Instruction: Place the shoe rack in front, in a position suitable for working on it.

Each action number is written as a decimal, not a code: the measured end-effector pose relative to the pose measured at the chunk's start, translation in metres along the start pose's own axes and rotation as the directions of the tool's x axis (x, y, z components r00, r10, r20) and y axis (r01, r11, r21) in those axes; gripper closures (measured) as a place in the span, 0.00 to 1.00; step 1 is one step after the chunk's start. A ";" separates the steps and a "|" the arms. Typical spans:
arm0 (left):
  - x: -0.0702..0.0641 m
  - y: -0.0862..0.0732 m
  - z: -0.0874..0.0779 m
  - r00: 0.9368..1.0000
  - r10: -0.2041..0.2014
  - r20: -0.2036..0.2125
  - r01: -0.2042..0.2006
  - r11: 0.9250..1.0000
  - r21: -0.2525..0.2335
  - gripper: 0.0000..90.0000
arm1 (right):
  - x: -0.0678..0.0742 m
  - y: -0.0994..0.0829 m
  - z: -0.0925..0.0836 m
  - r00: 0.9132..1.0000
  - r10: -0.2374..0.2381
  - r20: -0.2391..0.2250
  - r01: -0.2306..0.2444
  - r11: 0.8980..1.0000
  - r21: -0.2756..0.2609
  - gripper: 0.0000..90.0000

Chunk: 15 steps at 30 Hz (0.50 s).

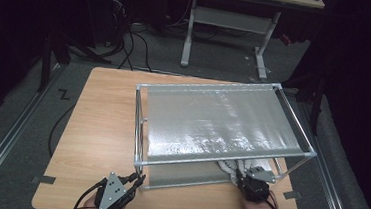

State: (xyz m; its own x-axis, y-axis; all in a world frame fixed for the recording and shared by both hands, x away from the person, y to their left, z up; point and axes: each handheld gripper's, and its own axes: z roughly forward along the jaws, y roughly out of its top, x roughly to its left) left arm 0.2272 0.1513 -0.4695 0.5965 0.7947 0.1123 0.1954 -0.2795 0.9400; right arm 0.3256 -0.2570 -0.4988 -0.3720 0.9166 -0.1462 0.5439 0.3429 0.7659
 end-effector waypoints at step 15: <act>0.001 -0.002 -0.001 1.000 0.008 0.007 -0.008 1.000 -0.010 0.87 | 0.109 0.043 0.003 0.974 -0.147 -0.175 0.117 0.978 -0.173 0.83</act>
State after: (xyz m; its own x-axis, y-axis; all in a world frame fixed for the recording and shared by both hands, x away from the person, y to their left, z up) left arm 0.2269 0.1527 -0.4709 0.6037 0.7885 0.1173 0.1827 -0.2801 0.9424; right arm 0.3104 -0.1417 -0.4841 -0.5734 0.8063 -0.1456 0.3586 0.4067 0.8402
